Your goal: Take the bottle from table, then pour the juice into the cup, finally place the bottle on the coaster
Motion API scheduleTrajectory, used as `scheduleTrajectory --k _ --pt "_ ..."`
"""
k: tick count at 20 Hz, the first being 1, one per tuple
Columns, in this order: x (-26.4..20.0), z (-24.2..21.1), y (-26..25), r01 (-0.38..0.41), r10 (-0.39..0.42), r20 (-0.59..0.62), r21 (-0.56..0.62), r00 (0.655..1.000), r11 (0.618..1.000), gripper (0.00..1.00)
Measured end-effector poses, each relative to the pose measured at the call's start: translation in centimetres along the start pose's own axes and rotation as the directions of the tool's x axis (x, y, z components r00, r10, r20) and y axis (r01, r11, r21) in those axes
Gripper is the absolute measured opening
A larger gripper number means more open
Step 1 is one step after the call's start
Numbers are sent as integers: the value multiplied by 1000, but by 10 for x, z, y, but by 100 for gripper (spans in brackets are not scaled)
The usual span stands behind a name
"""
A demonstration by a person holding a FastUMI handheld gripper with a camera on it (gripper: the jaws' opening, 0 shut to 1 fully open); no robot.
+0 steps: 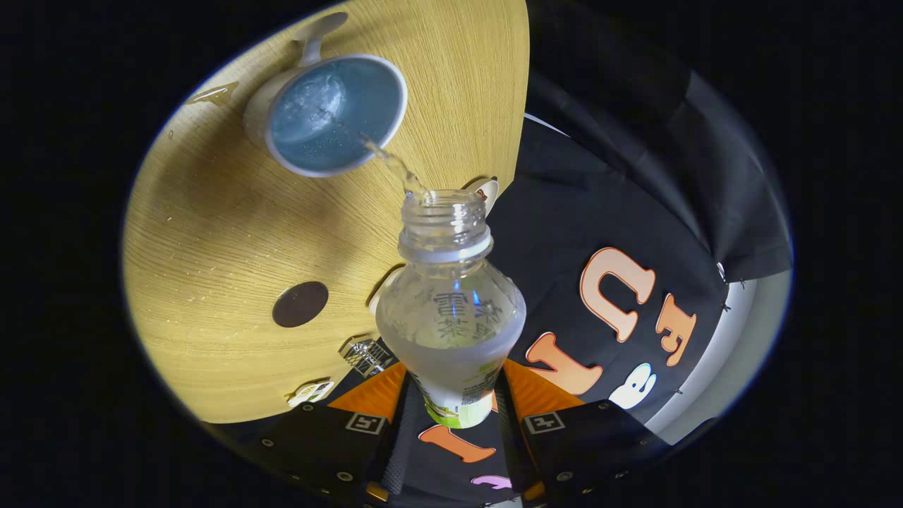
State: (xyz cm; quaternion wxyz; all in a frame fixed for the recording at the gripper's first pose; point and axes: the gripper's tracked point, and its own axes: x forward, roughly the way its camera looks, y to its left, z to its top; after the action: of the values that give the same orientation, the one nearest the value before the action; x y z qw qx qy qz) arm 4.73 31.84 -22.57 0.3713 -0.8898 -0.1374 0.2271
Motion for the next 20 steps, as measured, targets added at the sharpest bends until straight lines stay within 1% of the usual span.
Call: scheduleTrajectory --k 12,15,20 --pt "2 1 -8 27 -26 18 -59 1000 998 56" --pt "2 1 -12 47 -47 14 -74 999 996 56" --pt "4 1 -13 49 -47 19 -70 999 996 56"
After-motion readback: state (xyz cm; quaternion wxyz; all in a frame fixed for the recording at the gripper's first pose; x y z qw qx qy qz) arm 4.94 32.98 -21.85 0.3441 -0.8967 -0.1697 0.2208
